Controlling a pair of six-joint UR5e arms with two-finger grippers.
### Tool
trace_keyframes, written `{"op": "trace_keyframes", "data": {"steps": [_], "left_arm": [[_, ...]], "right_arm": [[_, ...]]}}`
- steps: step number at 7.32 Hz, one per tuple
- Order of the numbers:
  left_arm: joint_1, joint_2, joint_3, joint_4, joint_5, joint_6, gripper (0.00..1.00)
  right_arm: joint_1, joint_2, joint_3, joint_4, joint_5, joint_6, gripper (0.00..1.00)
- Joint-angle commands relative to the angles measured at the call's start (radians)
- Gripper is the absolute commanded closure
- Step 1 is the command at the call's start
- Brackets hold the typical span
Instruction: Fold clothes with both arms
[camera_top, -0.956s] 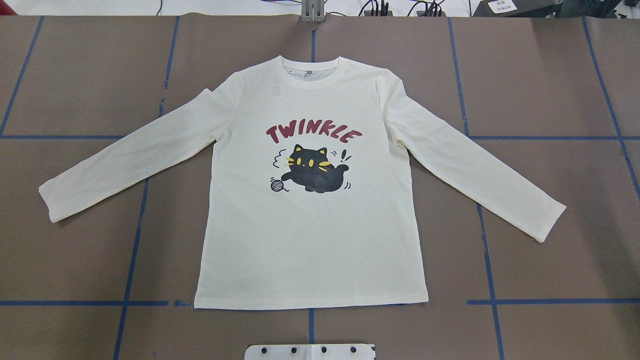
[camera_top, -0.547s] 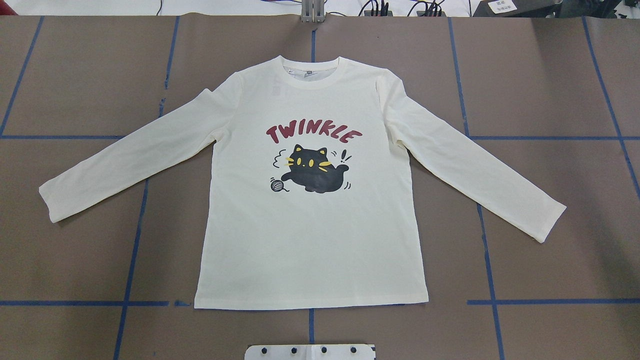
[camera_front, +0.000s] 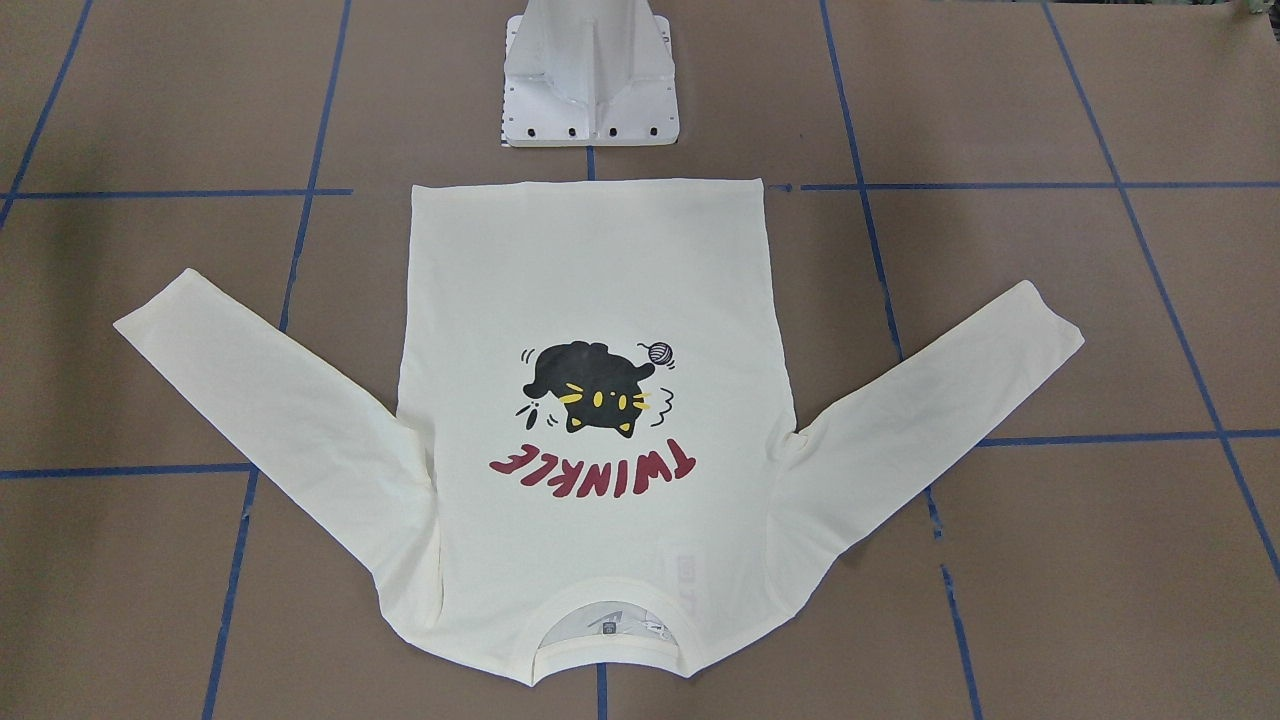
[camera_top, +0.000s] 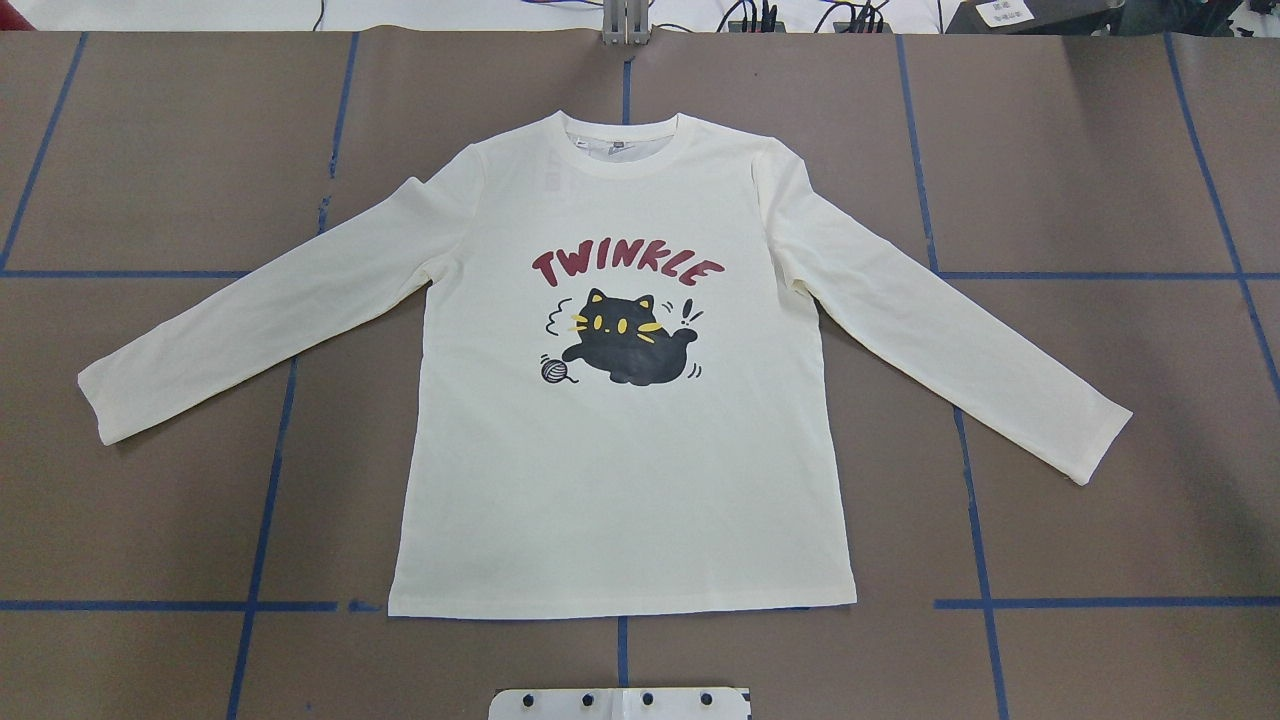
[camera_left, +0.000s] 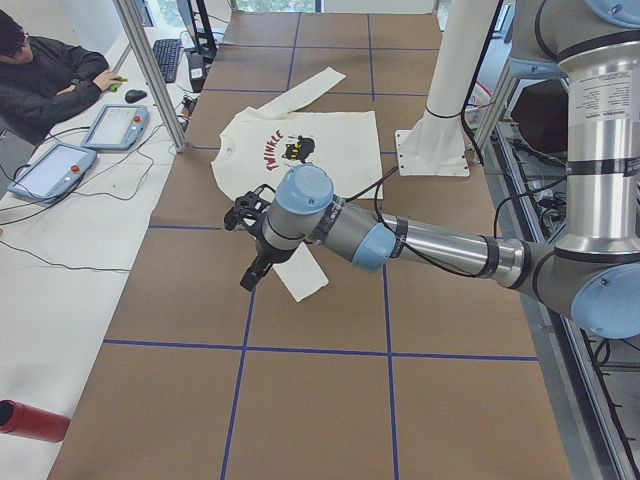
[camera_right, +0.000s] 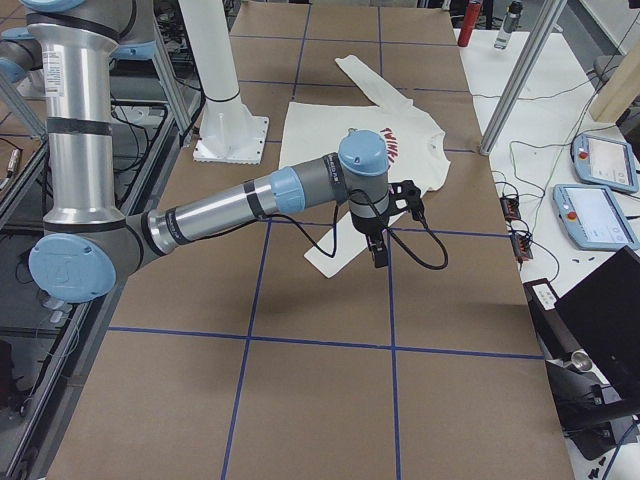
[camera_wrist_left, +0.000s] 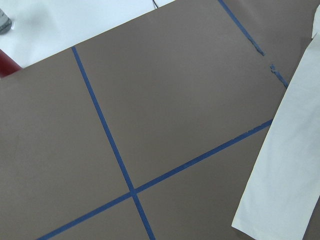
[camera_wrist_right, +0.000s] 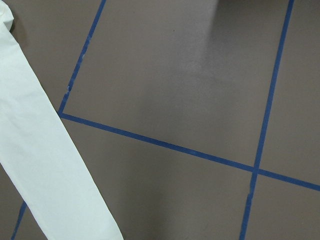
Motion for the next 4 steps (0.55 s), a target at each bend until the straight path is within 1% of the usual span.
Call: {"op": "trace_keyframes", "data": {"steps": [1, 2, 3, 4], "left_arm": [[-0.002, 0.001, -0.006, -0.017, -0.002, -0.001, 0.00], [-0.002, 0.001, -0.008, -0.017, -0.002, -0.001, 0.00], [-0.002, 0.001, -0.008, -0.017, -0.002, 0.001, 0.00], [-0.002, 0.003, -0.008, -0.023, -0.002, -0.001, 0.00]], "right_arm": [[-0.109, -0.145, -0.007, 0.381, -0.025, 0.324, 0.00], [-0.235, -0.199, -0.024, 0.594, -0.129, 0.549, 0.00], [-0.384, -0.208, -0.050, 0.737, -0.270, 0.737, 0.02], [-0.502, -0.215, -0.076, 0.797, -0.386, 0.833, 0.14]]}}
